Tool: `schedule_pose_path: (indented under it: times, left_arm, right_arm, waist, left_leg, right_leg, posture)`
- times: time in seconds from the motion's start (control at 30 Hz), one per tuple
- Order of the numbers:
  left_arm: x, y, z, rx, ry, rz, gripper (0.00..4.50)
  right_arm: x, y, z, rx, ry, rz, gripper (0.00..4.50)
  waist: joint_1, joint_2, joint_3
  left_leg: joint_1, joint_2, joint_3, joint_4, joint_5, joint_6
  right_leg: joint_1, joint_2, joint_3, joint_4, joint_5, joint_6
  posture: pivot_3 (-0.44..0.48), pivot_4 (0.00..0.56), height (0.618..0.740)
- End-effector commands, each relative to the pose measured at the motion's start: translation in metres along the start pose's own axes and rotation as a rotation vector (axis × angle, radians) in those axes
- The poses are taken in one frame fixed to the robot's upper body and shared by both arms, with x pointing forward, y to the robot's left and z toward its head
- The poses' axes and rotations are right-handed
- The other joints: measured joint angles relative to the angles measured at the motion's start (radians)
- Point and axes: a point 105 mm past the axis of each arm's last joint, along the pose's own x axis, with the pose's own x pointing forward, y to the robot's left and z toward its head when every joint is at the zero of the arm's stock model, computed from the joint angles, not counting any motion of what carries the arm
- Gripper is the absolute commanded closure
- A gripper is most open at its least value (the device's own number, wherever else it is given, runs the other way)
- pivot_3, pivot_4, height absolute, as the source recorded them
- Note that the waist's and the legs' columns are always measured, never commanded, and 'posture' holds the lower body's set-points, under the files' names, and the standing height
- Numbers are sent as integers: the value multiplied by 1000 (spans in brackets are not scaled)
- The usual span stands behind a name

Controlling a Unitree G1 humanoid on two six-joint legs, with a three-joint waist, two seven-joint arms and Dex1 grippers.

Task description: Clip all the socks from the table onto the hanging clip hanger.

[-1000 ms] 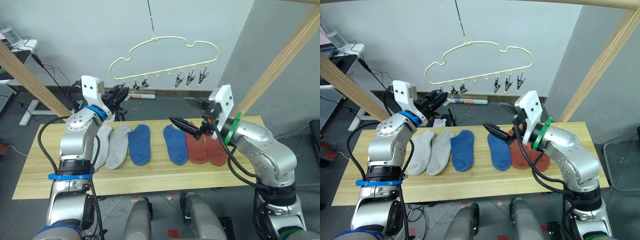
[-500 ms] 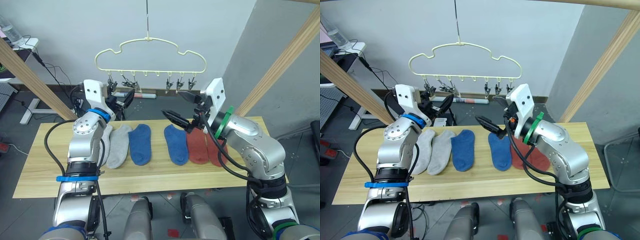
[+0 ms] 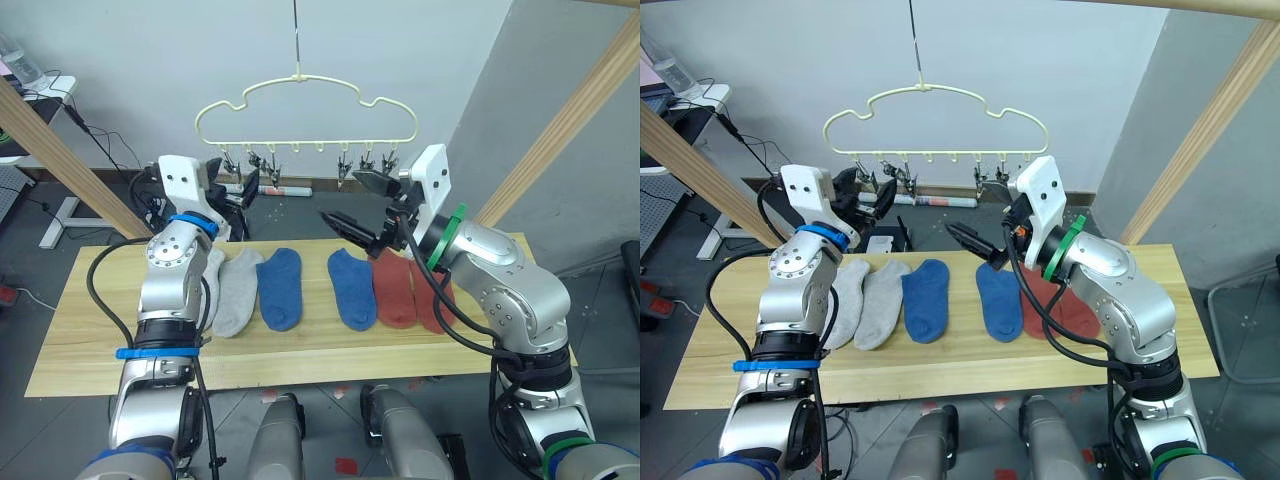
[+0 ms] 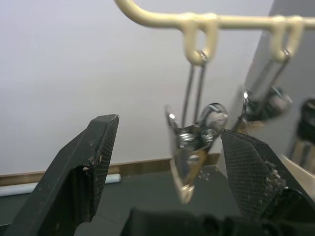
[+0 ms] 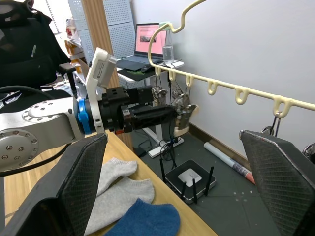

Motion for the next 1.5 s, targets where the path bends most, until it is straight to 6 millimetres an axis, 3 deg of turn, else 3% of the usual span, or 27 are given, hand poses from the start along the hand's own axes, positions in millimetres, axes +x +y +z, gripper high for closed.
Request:
schedule_pose_path:
  times: [0.03, 0.5, 0.77, 0.87, 1.13, 1.27, 1.5]
  left_arm:
    - [0, 9, 19, 34, -68, 28, 807]
    - [-1, 13, 34, 57, -118, 76, 807]
    - [0, 6, 35, 38, -137, 58, 807]
    - [1, 3, 37, 33, -149, 45, 1337]
    - [2, -2, 41, 43, -166, 18, 3685]
    - [1, 0, 43, 46, -162, 12, 4251]
    - [-2, -9, 41, -13, -44, -140, 4358]
  right_arm:
    - [1, 9, 19, -40, -63, 33, 0]
    - [4, 15, 26, -47, -80, 56, 0]
    - [5, 19, 28, -54, -86, 74, 0]
    - [5, 18, 28, -55, -86, 72, 0]
    - [4, 17, 25, -51, -76, 64, 0]
    - [0, 15, 14, -51, -33, 53, 0]
    - [-38, -37, -73, -116, 317, -135, 0]
  waist:
    - [0, 0, 0]
    - [0, 0, 0]
    - [0, 0, 0]
    - [0, 0, 0]
    - [0, 0, 0]
    - [0, 0, 0]
    - [0, 0, 0]
  left_leg:
    - [0, 0, 0, 0, 0, 0]
    - [0, 0, 0, 0, 0, 0]
    - [0, 0, 0, 0, 0, 0]
    - [0, 0, 0, 0, 0, 0]
    - [0, 0, 0, 0, 0, 0]
    - [0, 0, 0, 0, 0, 0]
    - [0, 0, 1, 0, 0, 0]
  right_leg:
    - [0, 0, 0, 0, 0, 0]
    - [0, 0, 0, 0, 0, 0]
    - [0, 0, 0, 0, 0, 0]
    - [0, 0, 0, 0, 0, 0]
    - [0, 0, 0, 0, 0, 0]
    - [0, 0, 0, 0, 0, 0]
    - [0, 0, 0, -1, 0, 0]
  posture:
    - [-62, 308, 740]
    - [-57, 305, 740]
    - [-59, 305, 740]
    - [-59, 305, 740]
    - [-58, 306, 740]
    - [-56, 306, 740]
    - [-49, 310, 740]
